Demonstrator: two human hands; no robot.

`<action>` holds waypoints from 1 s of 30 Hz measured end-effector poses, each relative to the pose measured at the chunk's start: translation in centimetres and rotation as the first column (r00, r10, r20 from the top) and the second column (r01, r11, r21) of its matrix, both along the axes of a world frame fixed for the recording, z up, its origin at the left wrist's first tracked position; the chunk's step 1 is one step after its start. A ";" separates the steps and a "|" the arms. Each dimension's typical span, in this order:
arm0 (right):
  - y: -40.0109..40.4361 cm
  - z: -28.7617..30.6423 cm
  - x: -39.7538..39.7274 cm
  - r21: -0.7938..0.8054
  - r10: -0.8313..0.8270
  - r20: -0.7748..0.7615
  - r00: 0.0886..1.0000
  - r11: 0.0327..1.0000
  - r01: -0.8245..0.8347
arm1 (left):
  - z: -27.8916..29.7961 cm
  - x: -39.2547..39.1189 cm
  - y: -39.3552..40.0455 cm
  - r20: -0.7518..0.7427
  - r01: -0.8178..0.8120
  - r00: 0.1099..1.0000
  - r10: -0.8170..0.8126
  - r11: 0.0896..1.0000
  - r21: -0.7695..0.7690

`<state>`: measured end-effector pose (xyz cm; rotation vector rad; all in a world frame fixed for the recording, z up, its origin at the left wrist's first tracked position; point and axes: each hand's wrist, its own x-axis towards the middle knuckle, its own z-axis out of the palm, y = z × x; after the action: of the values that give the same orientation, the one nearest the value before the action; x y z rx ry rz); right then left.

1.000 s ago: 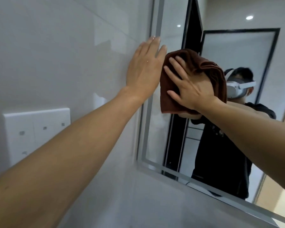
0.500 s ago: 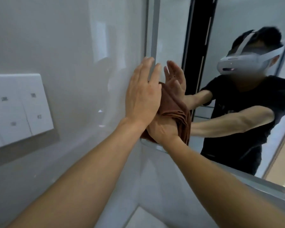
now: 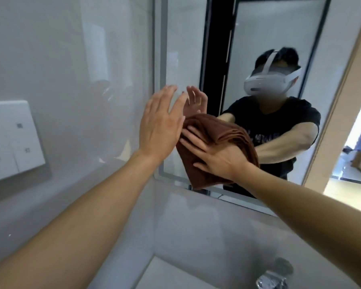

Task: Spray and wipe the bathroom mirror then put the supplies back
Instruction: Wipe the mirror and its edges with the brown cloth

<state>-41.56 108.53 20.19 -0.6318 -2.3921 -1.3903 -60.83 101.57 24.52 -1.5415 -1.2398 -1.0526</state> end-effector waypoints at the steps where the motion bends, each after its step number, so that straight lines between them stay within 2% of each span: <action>1: -0.1 2.4 0.6 0.028 -0.011 -0.015 1.000 1.000 0.012 | 0.8 -0.1 -0.3 0.002 0.002 1.000 -0.002 1.000 0.016; 4: -0.8 8.4 1.1 0.071 -0.085 -0.083 0.993 0.993 0.091 | 2.9 -0.1 -1.0 0.034 0.005 0.999 -0.007 0.998 0.059; 7: -1.1 9.3 0.5 0.074 -0.131 -0.156 0.979 0.987 0.143 | 4.2 0.5 -1.5 0.072 0.024 0.997 -0.031 0.995 0.099; 11: -0.9 5.2 -1.1 0.054 -0.108 -0.280 0.954 0.990 0.128 | 3.6 1.6 -1.4 0.114 0.063 0.991 -0.076 0.991 0.115; 16: -0.2 -4.7 -4.0 0.037 0.005 -0.353 0.935 0.999 0.009 | -0.8 2.6 -0.4 0.228 0.103 0.968 -0.103 0.995 0.008; 19: 0.1 -8.9 -3.5 0.039 0.019 -0.299 0.954 0.999 -0.007 | -3.2 3.3 0.2 0.188 0.104 0.978 -0.094 0.994 -0.046; 22: -0.4 -9.5 -1.3 0.018 -0.027 -0.181 0.983 0.999 0.030 | -4.4 3.8 0.3 0.171 0.103 0.981 -0.087 0.991 -0.084; 27: -2.8 -6.0 6.5 -0.061 -0.091 -0.068 0.994 0.994 0.087 | -3.7 5.5 -0.6 0.143 0.110 0.985 -0.095 0.988 -0.105; 30: -4.5 -1.6 11.7 -0.050 -0.146 -0.122 0.982 0.989 0.141 | -1.3 7.2 -1.7 0.163 0.174 0.973 -0.161 0.982 -0.071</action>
<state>-29.87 104.08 18.57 -0.8913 -2.3200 -1.3174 -53.60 99.88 23.19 -1.6781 -1.2922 -1.2653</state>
